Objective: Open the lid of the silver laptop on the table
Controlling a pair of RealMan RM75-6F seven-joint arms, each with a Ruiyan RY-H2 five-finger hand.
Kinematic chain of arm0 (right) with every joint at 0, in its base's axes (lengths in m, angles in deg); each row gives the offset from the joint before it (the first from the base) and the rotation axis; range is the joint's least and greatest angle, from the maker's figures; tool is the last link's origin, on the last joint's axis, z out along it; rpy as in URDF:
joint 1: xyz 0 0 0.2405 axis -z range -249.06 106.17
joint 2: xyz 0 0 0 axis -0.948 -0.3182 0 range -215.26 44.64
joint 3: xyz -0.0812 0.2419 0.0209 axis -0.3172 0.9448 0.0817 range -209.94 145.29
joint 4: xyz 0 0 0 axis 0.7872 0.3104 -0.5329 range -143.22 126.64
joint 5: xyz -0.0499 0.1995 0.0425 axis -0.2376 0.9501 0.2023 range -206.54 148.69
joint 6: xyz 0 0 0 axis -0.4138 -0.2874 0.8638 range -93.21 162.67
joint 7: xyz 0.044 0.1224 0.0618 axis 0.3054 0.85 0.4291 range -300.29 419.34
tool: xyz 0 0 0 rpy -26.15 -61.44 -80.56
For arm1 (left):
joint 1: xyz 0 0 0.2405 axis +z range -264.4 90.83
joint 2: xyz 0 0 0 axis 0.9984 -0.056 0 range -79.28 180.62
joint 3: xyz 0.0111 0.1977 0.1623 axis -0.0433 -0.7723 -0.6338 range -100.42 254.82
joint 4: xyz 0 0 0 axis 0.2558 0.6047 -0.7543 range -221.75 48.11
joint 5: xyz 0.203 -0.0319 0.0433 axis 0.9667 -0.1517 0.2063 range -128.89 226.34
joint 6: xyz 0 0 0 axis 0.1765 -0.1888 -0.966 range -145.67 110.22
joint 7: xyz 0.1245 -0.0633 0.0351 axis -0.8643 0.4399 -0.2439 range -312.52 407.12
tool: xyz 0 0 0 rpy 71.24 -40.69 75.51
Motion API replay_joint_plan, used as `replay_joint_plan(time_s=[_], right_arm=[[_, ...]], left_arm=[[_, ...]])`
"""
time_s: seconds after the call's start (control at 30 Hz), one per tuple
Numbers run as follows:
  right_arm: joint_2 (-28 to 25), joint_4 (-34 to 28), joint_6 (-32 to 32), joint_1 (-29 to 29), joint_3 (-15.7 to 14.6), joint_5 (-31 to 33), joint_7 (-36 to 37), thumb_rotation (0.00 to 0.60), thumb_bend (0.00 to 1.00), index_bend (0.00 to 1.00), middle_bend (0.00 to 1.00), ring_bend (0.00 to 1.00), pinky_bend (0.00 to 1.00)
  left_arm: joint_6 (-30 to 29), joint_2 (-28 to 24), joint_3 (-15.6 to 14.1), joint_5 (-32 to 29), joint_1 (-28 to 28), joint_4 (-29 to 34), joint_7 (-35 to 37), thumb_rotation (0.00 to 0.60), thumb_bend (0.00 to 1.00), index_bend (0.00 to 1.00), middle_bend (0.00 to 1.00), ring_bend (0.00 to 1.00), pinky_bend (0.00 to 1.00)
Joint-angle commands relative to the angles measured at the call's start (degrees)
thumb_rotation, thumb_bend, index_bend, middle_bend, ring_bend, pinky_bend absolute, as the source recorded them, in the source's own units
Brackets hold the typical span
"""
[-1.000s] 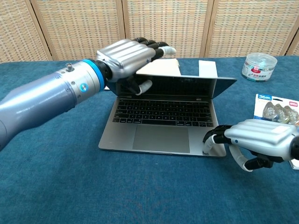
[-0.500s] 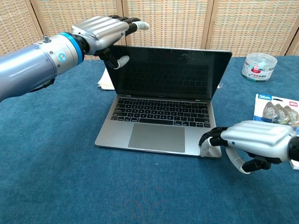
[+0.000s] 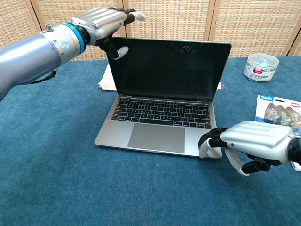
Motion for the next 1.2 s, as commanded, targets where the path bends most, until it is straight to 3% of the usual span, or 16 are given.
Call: replay_joint_plan(time_s=[0.03, 0.3, 1.2], right_arm=[[-0.14, -0.31, -0.13, -0.09, -0.09, -0.11, 0.18, 0.6, 1.0, 0.25, 0.13, 0.1, 0.25], [-0.53, -1.0, -0.79, -0.16, -0.43, -0.3, 0.06, 0.6, 1.0, 0.25, 0.13, 0.1, 0.25], [-0.96, -1.14, -1.11, -0.35, -1.11, 0.9, 0.24, 0.6, 1.0, 0.25, 0.13, 0.1, 0.25]], left_arm=[[0.1, 0.06, 0.47, -0.64, -0.72, -0.68, 0.0, 0.6, 0.52, 0.0, 0.0, 0.0, 0.0], [-0.29, 0.58, 2.48, -3.36, -2.8, -2.51, -1.1, 0.6, 0.53, 0.0, 0.0, 0.0, 0.0], [-0.2, 1.95, 3.8, -12.44, -5.87, -7.61, -5.15, 0.6, 0.53, 0.0, 0.0, 0.0, 0.0]])
